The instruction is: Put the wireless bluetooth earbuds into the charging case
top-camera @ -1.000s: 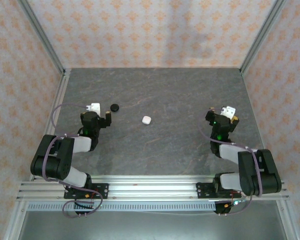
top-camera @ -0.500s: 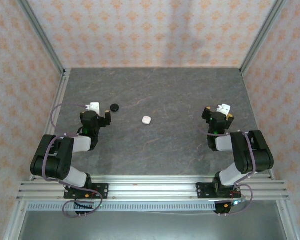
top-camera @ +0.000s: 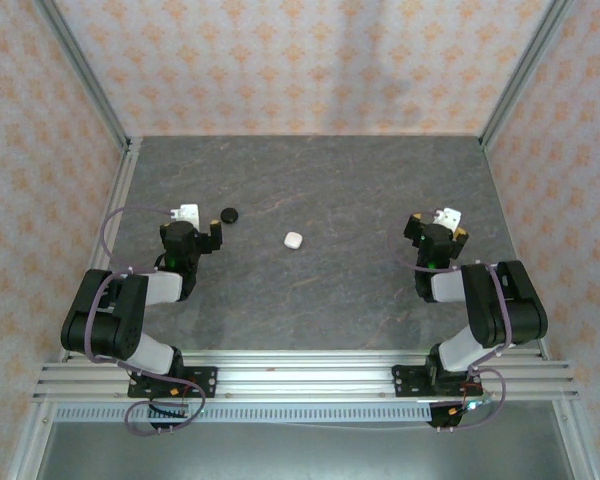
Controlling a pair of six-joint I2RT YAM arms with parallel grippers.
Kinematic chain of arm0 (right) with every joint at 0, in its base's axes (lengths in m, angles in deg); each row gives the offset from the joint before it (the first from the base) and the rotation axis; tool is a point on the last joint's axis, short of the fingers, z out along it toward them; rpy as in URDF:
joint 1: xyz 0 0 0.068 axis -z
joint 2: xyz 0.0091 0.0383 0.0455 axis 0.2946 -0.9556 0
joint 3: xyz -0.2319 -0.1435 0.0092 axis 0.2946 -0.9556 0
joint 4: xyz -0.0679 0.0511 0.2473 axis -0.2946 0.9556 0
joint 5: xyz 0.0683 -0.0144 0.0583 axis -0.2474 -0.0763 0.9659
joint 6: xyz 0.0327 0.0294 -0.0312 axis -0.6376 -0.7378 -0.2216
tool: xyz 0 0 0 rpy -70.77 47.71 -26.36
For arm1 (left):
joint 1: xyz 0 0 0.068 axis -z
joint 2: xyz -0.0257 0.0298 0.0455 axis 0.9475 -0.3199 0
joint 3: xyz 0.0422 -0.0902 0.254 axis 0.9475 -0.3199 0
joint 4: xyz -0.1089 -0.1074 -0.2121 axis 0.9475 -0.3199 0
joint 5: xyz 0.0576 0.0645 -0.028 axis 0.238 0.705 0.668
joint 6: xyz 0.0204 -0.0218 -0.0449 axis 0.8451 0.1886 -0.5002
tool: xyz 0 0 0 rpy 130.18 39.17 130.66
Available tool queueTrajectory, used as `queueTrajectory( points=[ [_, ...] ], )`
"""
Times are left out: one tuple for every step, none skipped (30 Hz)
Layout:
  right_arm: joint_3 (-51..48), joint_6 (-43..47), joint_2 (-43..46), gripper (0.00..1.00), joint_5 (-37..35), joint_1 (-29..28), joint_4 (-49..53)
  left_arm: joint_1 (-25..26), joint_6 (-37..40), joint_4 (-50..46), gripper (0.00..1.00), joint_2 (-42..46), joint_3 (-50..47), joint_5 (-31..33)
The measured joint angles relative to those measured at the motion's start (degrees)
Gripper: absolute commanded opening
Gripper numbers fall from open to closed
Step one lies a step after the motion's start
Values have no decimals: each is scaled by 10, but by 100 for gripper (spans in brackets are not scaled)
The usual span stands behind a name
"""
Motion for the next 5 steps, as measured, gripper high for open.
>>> queueTrajectory(
  points=[
    [0,0,0,99,0,0,0,0,0,0,100,0,0,0],
    [0,0,0,99,0,0,0,0,0,0,100,0,0,0],
    [0,0,0,99,0,0,0,0,0,0,100,0,0,0],
    [0,0,0,99,0,0,0,0,0,0,100,0,0,0],
    [0,0,0,99,0,0,0,0,0,0,100,0,0,0]
  ],
)
